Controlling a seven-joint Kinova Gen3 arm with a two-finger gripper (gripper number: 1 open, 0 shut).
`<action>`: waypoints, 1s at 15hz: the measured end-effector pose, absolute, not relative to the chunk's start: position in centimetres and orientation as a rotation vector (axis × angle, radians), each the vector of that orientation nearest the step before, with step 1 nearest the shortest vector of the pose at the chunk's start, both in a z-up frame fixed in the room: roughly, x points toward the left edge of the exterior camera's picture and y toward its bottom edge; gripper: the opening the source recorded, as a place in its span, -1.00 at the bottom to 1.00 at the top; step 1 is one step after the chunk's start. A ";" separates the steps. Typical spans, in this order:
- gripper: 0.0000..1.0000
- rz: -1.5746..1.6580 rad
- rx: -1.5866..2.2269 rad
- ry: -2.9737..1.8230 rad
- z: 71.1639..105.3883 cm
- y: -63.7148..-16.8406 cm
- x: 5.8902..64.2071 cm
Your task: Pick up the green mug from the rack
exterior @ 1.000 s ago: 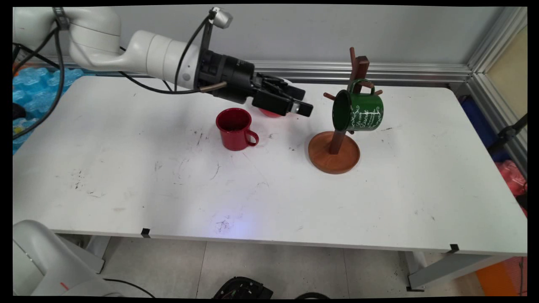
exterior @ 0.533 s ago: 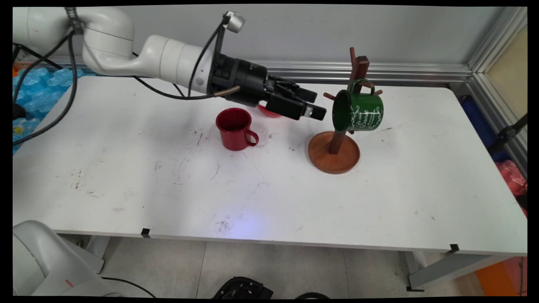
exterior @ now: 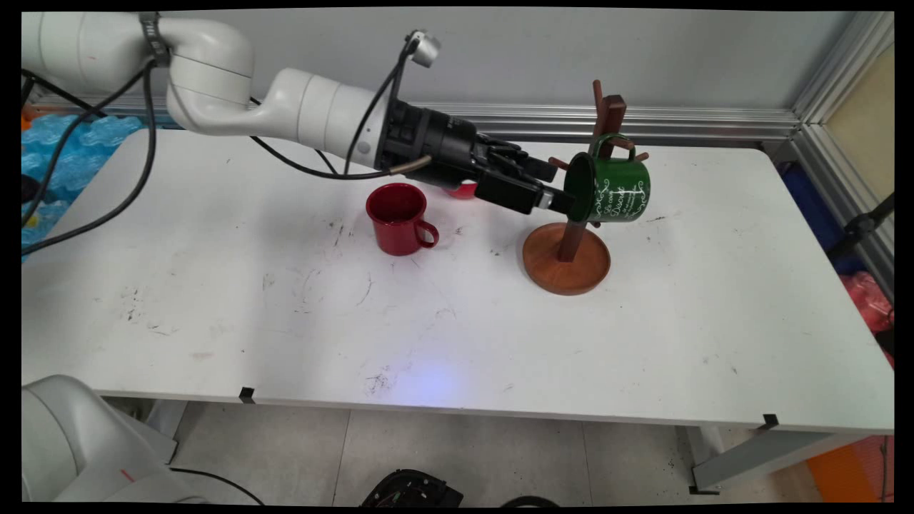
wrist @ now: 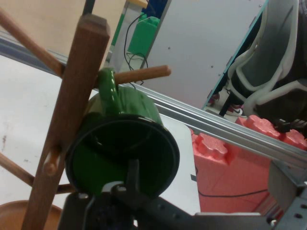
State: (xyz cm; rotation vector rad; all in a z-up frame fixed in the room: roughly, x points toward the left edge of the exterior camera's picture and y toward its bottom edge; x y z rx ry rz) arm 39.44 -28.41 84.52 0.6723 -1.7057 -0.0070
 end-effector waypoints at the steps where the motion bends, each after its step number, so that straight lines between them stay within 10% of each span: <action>1: 1.00 -0.007 0.672 -1.708 84.4 -28.5 39.2; 15: 1.00 0.012 0.688 -1.713 83.2 -30.5 35.5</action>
